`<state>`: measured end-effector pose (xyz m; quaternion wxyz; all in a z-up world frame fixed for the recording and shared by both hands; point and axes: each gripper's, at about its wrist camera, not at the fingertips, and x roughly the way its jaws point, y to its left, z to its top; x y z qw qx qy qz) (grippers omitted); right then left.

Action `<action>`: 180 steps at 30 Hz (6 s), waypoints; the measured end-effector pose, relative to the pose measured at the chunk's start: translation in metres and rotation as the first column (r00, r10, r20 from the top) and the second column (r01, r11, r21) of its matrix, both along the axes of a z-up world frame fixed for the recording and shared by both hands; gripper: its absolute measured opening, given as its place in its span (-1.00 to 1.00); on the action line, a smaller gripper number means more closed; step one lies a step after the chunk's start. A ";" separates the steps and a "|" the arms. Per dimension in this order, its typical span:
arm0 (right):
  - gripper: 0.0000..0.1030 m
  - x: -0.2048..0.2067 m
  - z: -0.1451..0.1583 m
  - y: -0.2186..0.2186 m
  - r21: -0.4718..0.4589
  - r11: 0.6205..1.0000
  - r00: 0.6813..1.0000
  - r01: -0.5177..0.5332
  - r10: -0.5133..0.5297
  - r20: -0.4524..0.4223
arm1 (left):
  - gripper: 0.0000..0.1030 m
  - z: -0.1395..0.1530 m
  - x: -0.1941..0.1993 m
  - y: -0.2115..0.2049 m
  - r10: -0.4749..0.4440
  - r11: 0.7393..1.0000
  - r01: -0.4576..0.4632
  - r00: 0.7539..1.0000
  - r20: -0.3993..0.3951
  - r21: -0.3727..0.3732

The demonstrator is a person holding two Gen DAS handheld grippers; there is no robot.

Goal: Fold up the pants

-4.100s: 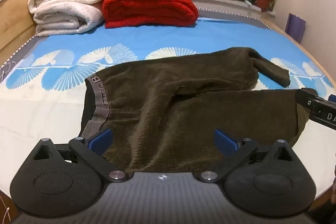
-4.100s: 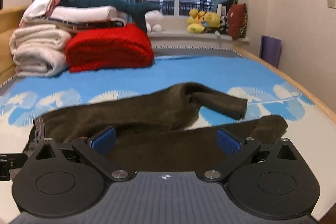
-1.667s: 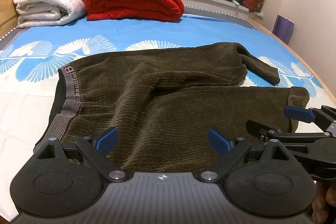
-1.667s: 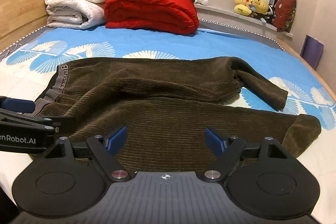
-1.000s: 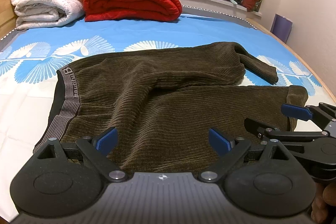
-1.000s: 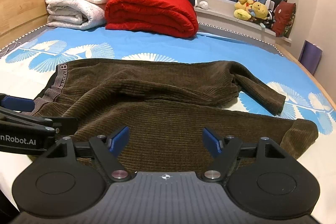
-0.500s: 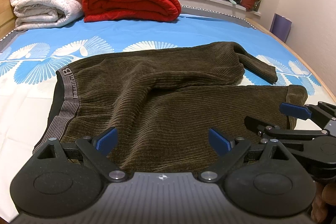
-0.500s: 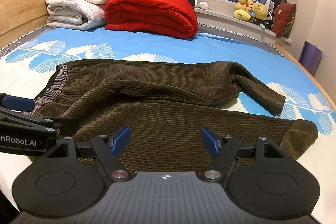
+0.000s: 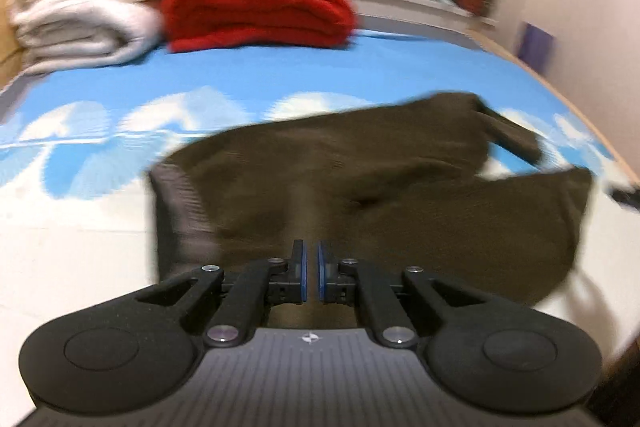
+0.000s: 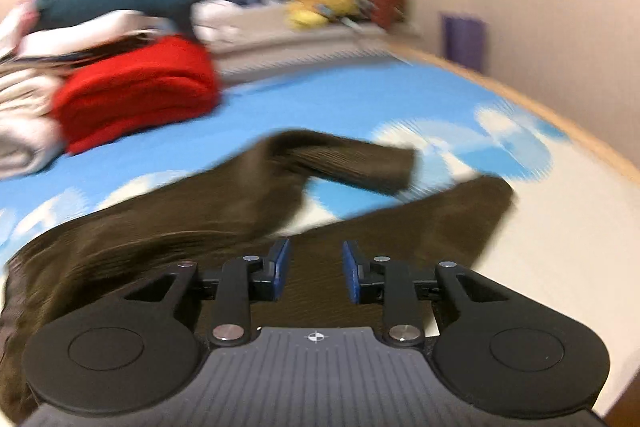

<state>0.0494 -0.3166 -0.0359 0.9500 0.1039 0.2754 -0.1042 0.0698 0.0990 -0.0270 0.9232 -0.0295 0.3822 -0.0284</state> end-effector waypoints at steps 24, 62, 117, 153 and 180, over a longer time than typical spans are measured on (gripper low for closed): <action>0.18 0.096 -0.120 -0.071 0.053 0.993 0.862 0.109 -0.067 -0.503 | 0.62 -0.116 0.086 0.104 0.301 0.926 -0.369 0.847 -0.438 -0.079; -0.86 0.068 -0.106 -0.056 0.019 0.999 0.887 0.029 -0.017 -0.462 | -0.42 -0.108 0.060 0.074 0.136 0.990 -0.117 0.941 -0.311 0.080; -0.86 -0.011 -0.126 -0.141 0.238 0.970 0.835 -0.055 0.175 -0.521 | -0.42 -0.092 0.026 0.129 0.283 0.954 -0.240 0.917 -0.281 0.179; -1.00 -0.063 -0.127 -0.256 0.201 0.822 0.786 0.533 -0.394 -0.476 | 0.08 -0.118 0.034 0.123 0.303 0.942 -0.206 0.861 -0.409 0.263; -0.87 -0.049 -0.140 -0.254 0.236 0.818 0.798 0.525 -0.378 -0.469 | -0.23 -0.112 0.016 0.114 0.225 0.948 -0.109 0.894 -0.387 0.298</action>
